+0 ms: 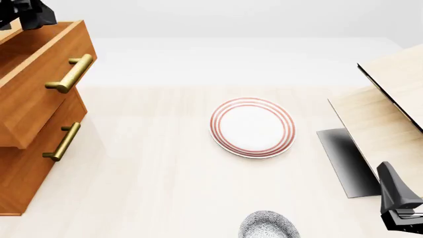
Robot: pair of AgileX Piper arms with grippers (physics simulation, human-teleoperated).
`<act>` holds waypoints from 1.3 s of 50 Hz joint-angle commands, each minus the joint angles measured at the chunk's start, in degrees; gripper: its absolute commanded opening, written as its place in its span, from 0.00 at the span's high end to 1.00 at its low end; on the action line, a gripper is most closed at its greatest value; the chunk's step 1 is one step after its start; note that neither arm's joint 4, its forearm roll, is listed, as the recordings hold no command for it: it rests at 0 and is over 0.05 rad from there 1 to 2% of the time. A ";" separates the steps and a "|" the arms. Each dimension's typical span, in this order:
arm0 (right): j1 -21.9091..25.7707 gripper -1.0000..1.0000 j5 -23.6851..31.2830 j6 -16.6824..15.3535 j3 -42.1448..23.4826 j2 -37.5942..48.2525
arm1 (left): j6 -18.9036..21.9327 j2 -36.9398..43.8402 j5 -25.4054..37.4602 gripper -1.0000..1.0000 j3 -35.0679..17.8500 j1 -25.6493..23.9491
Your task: Open the top drawer of the cabinet and put the bowl in it.
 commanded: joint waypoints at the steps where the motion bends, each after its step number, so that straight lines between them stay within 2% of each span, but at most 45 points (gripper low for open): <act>1: 0.01 0.00 0.02 0.01 0.04 -0.08 | -0.69 -0.26 -2.39 0.00 3.13 0.37; 24: 0.01 0.00 0.01 0.01 0.04 -0.08 | 0.07 0.21 -6.30 0.00 7.76 2.40; 65: 0.01 0.00 0.01 0.00 0.04 -0.08 | -0.56 3.60 -11.45 0.00 12.18 0.45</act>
